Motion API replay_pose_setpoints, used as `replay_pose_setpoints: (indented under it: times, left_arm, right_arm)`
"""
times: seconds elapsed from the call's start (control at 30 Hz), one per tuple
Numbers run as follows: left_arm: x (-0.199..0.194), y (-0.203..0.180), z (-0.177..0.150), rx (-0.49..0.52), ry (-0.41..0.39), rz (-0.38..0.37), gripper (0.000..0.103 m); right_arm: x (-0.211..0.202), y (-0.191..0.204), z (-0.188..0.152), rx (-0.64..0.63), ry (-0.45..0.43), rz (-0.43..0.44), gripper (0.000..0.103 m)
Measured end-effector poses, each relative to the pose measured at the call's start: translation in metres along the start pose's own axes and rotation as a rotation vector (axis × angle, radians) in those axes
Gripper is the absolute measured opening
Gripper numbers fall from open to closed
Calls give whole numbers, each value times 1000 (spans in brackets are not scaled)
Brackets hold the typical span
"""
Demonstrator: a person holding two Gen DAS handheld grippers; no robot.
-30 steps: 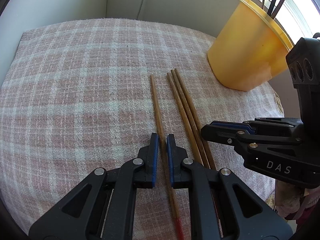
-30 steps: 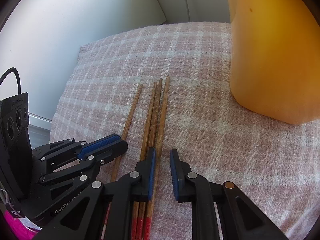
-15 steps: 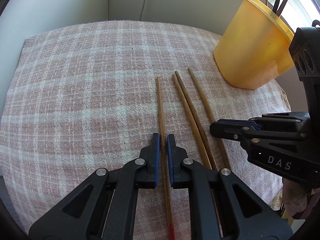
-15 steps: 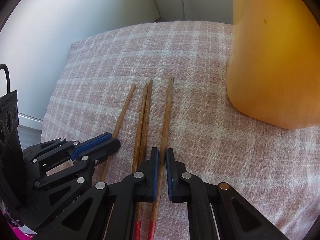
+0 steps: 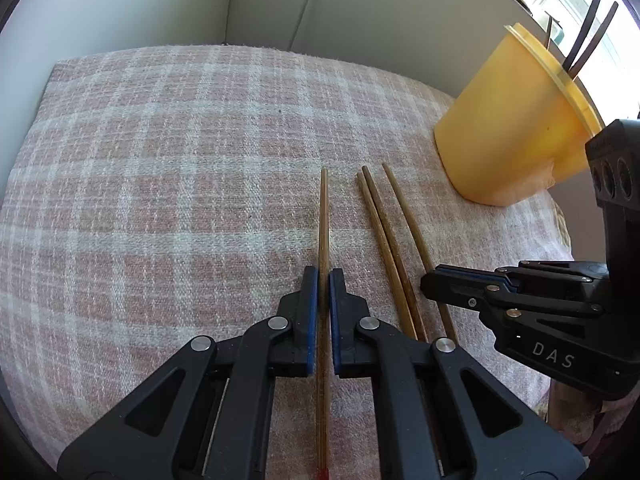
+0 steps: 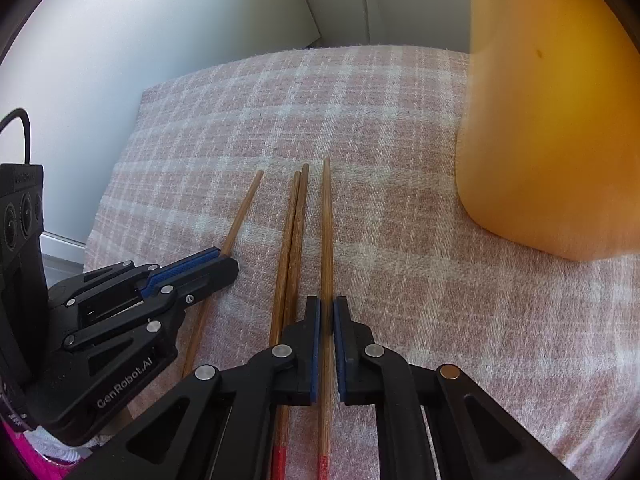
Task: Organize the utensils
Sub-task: 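Close the left gripper on a wooden chopstick while the right gripper grasps another, then lift both wooden chopsticks and carry them over the yellow container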
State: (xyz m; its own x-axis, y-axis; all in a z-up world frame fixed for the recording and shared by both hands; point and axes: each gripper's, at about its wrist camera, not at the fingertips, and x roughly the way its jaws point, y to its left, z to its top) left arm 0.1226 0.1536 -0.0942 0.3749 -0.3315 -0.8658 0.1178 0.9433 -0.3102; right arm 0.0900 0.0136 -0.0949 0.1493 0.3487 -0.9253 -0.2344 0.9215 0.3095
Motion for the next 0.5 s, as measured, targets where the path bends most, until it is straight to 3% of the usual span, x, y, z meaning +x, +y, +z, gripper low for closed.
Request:
replay_pose_setpoints:
  times: [0.2,0.5]
  left_arm:
    - [-44,10,-11,-52,-95,-88,4]
    - [-101,12,-32,-68,-199,-153,4]
  right_arm:
    - [-24,-11,-13,16,-59,100,4]
    - [-71,-25,-29,23,-180,218,4]
